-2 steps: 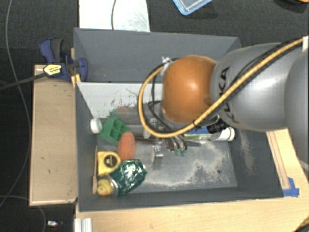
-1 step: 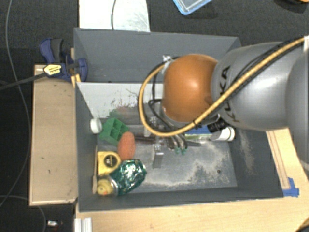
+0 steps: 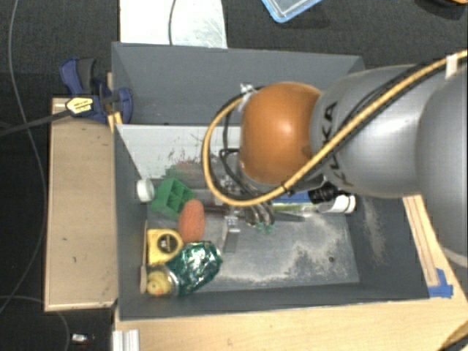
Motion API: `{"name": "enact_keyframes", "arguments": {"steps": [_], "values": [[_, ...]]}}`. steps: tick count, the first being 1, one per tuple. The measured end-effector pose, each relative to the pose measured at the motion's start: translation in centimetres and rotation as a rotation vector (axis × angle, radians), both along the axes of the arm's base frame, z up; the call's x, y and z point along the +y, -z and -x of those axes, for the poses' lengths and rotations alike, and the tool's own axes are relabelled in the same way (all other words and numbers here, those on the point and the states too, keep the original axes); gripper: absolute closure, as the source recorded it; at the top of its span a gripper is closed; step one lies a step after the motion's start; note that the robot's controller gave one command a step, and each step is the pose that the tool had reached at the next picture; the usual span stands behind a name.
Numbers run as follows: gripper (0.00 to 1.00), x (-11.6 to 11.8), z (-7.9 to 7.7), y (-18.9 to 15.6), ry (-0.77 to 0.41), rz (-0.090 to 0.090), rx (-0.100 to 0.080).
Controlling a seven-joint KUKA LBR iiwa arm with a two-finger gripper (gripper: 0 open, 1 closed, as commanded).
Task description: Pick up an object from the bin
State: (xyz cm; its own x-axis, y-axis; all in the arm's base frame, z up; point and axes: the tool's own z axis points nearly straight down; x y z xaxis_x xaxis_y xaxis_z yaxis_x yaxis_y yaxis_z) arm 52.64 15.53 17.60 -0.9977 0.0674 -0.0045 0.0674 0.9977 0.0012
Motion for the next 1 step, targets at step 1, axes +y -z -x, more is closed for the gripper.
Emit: {"name": "enact_keyframes", "arguments": {"steps": [1], "values": [[0.00,1.51,0.72,0.74,0.179,0.001,0.009]]}}
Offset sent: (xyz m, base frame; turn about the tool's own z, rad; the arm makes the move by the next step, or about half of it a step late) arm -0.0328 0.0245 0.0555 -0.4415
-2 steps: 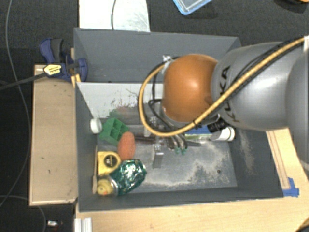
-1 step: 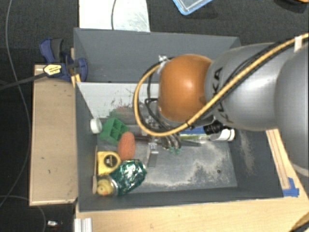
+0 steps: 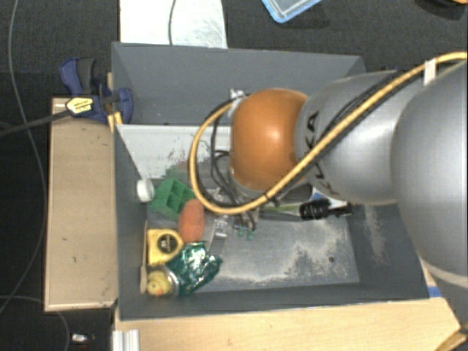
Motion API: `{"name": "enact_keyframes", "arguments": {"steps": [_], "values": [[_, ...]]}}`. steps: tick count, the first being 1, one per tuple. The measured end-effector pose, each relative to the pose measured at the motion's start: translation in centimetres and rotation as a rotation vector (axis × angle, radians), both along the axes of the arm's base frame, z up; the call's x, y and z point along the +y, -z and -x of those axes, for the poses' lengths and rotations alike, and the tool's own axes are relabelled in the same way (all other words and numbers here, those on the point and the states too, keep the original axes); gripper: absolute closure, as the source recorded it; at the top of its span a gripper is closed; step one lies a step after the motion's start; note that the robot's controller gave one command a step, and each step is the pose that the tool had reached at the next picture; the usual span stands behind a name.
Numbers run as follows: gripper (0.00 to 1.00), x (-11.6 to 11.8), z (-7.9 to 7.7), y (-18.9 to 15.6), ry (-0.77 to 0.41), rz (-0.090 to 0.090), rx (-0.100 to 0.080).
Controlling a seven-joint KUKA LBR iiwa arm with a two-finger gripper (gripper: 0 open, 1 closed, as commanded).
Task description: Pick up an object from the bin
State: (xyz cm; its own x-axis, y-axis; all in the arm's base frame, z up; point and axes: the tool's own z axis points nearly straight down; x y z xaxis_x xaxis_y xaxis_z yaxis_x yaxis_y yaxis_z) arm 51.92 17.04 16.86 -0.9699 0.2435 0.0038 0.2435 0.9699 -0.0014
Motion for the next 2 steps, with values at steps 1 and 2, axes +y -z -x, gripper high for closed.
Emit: {"name": "enact_keyframes", "arguments": {"steps": [1,2], "values": [[0.00,0.4,0.7,-2.3,0.038,-0.002,-0.008],[0.00,-0.4,-0.5,-0.8,-0.262,-0.002,-0.008]]}}
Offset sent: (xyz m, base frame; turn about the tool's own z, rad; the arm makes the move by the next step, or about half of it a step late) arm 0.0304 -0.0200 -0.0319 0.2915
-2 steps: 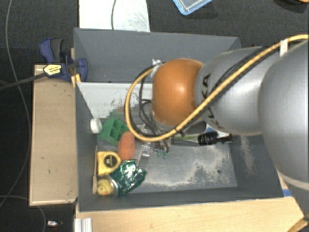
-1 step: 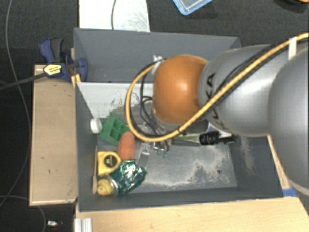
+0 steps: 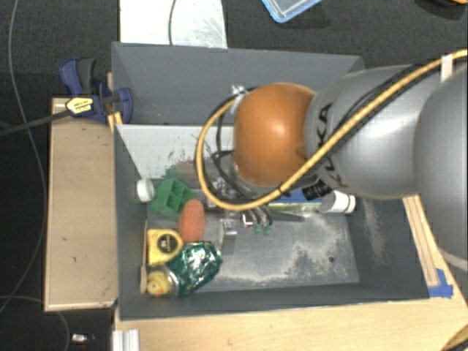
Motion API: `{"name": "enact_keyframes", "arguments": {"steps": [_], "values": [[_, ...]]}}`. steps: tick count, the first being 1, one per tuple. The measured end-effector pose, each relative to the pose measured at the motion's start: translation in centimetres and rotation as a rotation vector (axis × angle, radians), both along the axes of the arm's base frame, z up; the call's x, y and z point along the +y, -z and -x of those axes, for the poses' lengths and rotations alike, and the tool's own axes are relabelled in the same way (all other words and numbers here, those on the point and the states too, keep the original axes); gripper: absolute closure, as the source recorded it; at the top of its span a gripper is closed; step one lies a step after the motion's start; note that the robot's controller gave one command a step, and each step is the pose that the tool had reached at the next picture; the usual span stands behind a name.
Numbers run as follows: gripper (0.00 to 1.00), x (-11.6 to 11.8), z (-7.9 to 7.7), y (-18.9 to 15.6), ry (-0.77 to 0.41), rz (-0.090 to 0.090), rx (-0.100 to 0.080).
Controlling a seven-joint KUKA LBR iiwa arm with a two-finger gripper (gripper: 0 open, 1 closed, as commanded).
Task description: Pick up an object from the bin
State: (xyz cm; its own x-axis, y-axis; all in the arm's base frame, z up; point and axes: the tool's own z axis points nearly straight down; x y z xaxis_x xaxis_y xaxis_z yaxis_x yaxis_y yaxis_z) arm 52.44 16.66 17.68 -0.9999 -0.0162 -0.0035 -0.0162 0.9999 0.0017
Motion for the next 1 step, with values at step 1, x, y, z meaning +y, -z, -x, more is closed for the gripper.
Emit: {"name": "enact_keyframes", "arguments": {"steps": [1], "values": [[0.00,0.79,-0.16,1.87,0.087,-0.001,-0.005]]}}
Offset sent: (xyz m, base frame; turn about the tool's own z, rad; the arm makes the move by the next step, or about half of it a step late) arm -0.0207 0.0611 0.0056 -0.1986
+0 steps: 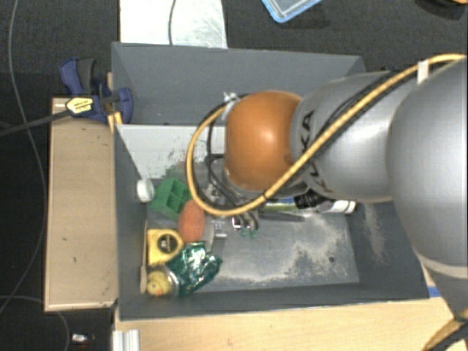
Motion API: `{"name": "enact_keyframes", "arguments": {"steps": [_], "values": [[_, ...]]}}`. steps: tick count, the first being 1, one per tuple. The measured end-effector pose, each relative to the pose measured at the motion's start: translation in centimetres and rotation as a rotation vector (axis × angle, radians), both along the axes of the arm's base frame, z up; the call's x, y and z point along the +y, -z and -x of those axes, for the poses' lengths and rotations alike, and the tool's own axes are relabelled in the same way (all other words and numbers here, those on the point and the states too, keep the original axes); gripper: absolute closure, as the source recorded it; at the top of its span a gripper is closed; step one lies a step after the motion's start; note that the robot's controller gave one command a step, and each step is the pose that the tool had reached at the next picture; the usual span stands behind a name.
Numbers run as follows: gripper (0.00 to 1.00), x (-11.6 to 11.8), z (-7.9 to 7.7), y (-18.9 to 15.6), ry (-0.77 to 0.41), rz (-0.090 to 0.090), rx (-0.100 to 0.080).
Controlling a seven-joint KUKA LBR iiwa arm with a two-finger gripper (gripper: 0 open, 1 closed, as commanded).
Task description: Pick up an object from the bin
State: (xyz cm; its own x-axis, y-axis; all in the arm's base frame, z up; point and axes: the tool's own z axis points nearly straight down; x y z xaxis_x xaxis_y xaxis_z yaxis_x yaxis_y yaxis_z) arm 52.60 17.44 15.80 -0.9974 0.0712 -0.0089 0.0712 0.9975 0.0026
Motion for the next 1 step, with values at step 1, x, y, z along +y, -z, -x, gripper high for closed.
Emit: {"name": "enact_keyframes", "arguments": {"steps": [1], "values": [[0.00,2.19,0.94,-0.14,0.218,-0.003,0.002]]}}
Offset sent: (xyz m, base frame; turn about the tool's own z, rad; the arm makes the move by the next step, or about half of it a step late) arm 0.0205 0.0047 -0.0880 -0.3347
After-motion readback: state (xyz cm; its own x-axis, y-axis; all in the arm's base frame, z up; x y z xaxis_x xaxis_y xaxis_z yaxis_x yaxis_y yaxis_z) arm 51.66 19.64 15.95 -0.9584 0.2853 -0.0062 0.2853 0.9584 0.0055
